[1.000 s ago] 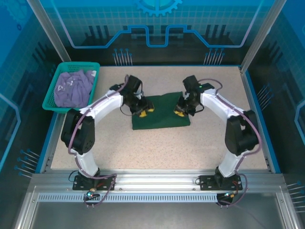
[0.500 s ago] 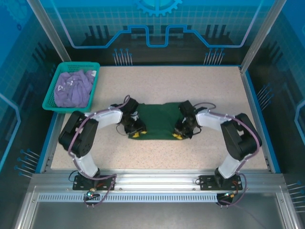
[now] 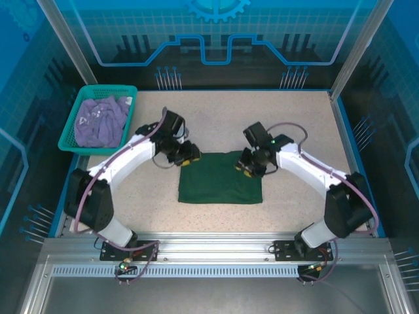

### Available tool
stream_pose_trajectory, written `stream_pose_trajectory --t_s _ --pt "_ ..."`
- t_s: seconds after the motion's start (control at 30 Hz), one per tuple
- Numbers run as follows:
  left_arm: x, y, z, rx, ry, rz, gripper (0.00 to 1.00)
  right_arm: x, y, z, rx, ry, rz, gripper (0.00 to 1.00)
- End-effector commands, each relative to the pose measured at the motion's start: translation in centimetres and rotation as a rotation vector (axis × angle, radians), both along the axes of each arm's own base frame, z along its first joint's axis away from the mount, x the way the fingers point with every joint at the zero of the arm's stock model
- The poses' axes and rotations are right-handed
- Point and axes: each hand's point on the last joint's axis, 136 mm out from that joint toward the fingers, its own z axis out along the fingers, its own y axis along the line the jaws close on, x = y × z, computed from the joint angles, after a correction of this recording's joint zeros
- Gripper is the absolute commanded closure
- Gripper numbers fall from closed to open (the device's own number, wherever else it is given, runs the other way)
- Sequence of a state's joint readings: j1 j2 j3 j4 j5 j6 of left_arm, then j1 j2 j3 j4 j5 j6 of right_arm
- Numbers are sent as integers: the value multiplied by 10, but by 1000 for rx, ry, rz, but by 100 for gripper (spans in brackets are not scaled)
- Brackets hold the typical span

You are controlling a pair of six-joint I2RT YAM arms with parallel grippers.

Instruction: Fold and stack the t-shirts

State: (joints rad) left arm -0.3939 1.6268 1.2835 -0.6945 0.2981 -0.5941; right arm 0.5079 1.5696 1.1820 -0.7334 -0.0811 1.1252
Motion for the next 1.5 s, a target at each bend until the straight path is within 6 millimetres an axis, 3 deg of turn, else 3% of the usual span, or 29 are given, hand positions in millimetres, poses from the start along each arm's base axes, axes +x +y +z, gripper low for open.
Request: stream_pose_trajectory --t_s 0.0,0.13,0.27,0.4,0.53,0.63,0.73,0.87,1.0,1.1,1.17,1.27,1.33,1.4,1.47 --pt "24 0 -38 41 46 -41 67 15 -13 -37 -114 108 9 74" --pt "59 13 -78 71 77 -4 69 43 -18 -69 -139 175 -4 74" --pt "77 43 -116 115 140 76 70 59 -43 -96 -132 229 -81 74" --pt "79 58 -126 113 194 130 69 60 -64 -108 -27 292 -178 72" --pt "89 57 -103 97 164 171 63 74 -65 -89 75 249 -149 60" --pt "96 44 -63 64 94 188 52 85 -54 -57 181 154 -129 49" --pt "97 22 -17 48 9 161 44 90 -44 -25 201 76 -65 47" --pt "74 -33 19 3 -69 67 44 87 -51 -4 141 -4 -52 47" --pt "31 -78 -8 -64 -2 -6 50 87 -72 -25 89 33 -87 57" --pt "3 -74 -50 -24 82 -18 51 89 -87 -48 75 105 -101 65" --pt "-13 -56 -78 49 136 -12 52 88 -93 -64 69 157 -107 66" --pt "-35 -35 -108 136 192 -25 51 82 -103 -84 51 220 -115 65" --pt "-46 -32 -120 140 224 -53 48 77 -113 -92 42 257 -139 64" --pt "-49 -34 -117 130 229 -88 44 71 -118 -81 62 274 -183 60" --pt "-45 -40 -101 97 193 -123 39 72 -113 -48 63 170 -182 56"
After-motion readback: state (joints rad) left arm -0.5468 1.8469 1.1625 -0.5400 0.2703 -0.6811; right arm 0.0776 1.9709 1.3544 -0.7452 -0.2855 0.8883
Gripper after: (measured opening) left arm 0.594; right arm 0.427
